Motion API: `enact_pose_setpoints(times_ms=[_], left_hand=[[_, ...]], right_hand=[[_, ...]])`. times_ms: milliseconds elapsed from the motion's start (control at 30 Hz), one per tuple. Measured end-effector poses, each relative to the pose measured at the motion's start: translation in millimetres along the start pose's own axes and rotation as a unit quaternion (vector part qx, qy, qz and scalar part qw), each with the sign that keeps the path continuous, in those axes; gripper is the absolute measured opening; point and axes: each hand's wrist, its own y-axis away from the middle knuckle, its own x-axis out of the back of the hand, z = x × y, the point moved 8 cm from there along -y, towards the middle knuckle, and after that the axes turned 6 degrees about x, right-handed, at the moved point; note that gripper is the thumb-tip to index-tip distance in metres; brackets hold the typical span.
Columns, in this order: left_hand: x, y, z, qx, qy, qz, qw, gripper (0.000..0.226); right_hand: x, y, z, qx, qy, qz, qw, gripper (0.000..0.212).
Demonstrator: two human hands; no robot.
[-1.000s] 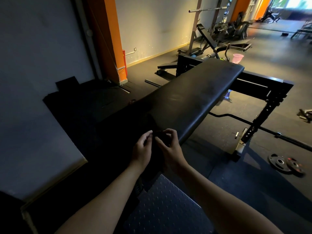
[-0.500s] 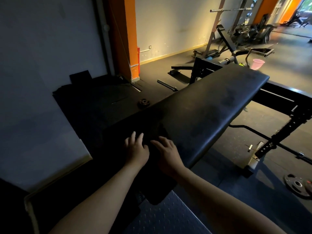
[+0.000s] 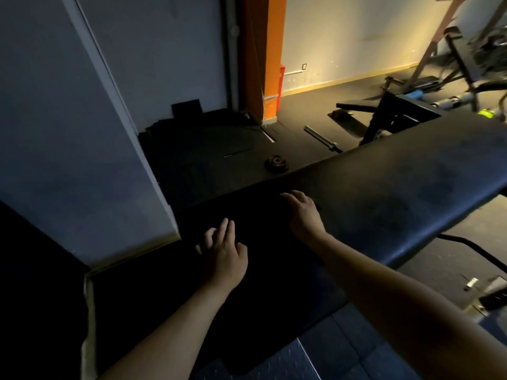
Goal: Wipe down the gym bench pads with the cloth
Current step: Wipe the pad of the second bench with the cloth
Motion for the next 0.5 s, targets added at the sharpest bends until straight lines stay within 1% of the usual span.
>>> enact_pose_setpoints(times_ms=[67, 100, 167, 233, 300, 333, 400, 500], left_hand=[[-0.5, -1.0, 1.2, 0.015, -0.007, 0.014, 1.0, 0.062], [-1.7, -1.3, 1.7, 0.02, -0.012, 0.021, 1.0, 0.064], [-4.0, -1.5, -0.6, 0.027, -0.02, 0.031, 0.999, 0.066], [-9.9, -3.5, -6.6, 0.035, -0.032, 0.022, 0.999, 0.065], [-11.2, -3.4, -8.8, 0.04, -0.056, 0.019, 0.997, 0.062], [-9.5, -2.4, -7.0, 0.036, -0.061, 0.021, 0.997, 0.062], [-4.7, -1.1, -0.2, 0.024, -0.044, 0.027, 0.998, 0.061], [-1.0, -1.8, -0.4, 0.029, -0.011, 0.027, 0.999, 0.057]], right_hand=[[-8.3, 2.9, -17.2, 0.015, -0.004, -0.001, 1.0, 0.056], [-12.9, 6.8, -33.0, 0.037, -0.006, -0.004, 0.999, 0.056], [-26.2, 15.8, -74.8, 0.105, -0.012, -0.028, 0.994, 0.056], [-40.9, 26.2, -112.6, 0.185, -0.023, -0.064, 0.98, 0.053], [-46.8, 30.4, -126.2, 0.228, -0.019, -0.095, 0.969, 0.051], [-46.3, 28.2, -123.8, 0.234, -0.003, -0.104, 0.967, 0.05], [-37.4, 19.5, -105.7, 0.226, 0.036, -0.095, 0.969, 0.048], [-14.3, 4.2, -52.5, 0.162, 0.054, -0.063, 0.983, 0.047]])
